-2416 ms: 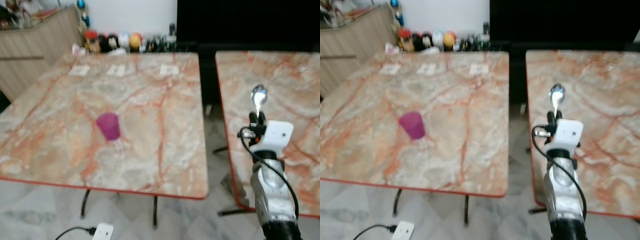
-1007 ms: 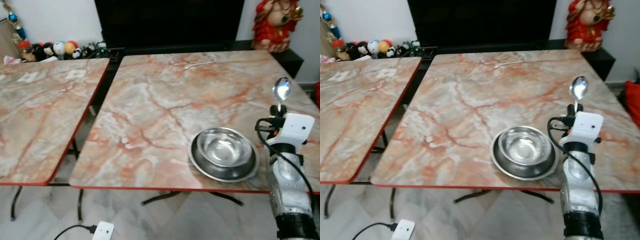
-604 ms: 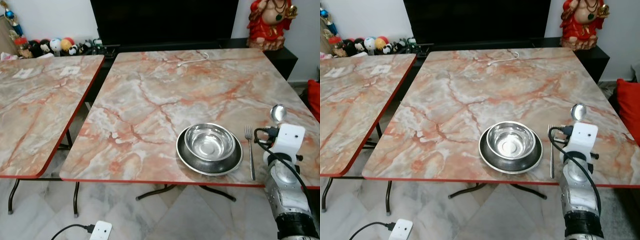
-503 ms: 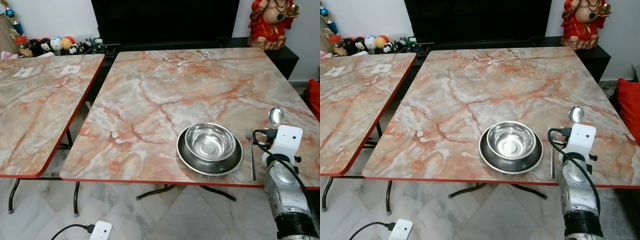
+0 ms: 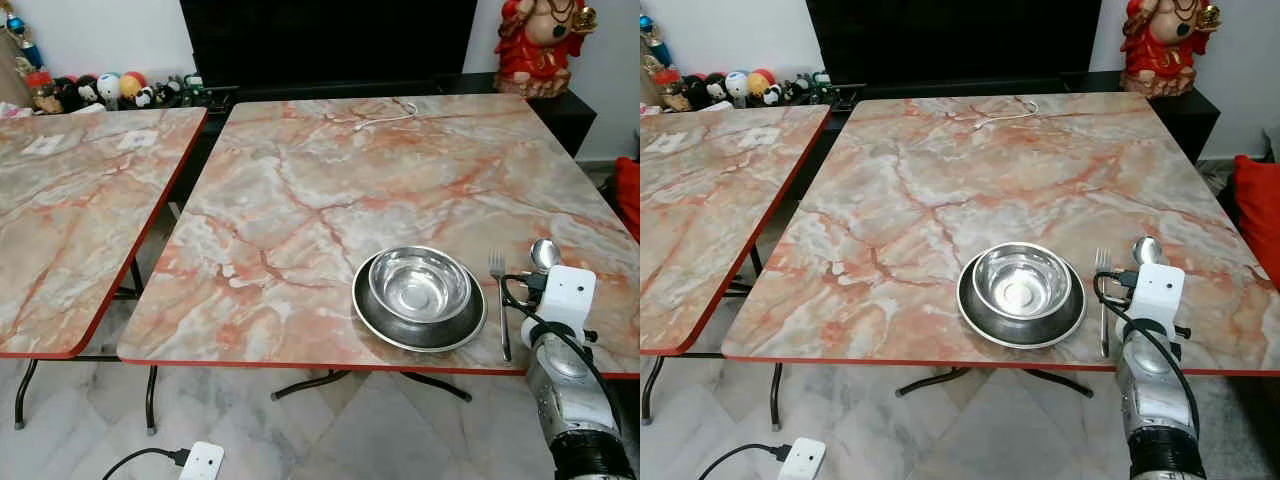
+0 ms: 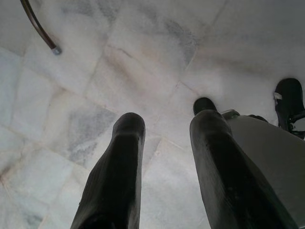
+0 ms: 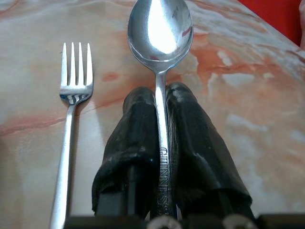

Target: Setting the table

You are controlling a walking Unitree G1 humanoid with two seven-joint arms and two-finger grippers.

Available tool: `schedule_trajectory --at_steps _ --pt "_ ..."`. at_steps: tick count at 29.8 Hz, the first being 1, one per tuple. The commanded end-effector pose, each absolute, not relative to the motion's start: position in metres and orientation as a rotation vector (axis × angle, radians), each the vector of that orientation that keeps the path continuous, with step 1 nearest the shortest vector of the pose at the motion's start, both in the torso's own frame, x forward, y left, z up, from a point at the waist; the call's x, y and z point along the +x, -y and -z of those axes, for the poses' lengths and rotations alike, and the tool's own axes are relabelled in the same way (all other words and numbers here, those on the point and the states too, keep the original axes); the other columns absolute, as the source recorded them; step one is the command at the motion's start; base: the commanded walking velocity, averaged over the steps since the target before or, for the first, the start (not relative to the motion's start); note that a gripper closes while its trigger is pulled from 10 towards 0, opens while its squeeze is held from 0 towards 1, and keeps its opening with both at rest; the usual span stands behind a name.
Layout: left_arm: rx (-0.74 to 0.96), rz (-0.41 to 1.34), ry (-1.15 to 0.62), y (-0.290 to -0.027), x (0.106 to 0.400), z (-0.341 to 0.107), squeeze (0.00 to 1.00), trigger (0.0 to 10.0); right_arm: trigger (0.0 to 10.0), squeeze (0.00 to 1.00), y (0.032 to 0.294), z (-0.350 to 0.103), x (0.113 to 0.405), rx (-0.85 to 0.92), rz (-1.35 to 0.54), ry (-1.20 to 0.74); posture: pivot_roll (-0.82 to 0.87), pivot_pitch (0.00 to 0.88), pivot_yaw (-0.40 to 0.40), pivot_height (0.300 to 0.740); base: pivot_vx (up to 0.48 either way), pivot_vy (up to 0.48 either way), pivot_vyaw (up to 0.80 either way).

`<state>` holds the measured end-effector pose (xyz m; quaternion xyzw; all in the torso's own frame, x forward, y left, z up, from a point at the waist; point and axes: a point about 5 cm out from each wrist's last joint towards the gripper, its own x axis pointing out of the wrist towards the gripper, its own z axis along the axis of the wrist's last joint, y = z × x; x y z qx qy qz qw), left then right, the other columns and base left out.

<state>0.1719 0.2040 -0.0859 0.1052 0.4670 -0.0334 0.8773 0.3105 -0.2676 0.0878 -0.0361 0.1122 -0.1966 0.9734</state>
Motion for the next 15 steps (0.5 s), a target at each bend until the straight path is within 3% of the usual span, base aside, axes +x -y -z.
schedule_trajectory --at_steps 1,15 --pt "0.231 0.055 -1.001 -0.2125 0.1663 0.0872 0.0 10.0 10.0 0.0 0.2708 -0.085 0.3082 -0.089 0.381 -0.246 -0.09 0.036 0.071 0.74 0.0 0.0 0.0" --pt "0.233 0.056 -1.002 -0.2121 0.1665 0.0872 0.0 10.0 10.0 0.0 0.2726 -0.0766 0.3064 -0.064 0.352 -0.29 -0.09 0.035 0.07 0.74 0.0 0.0 0.0"
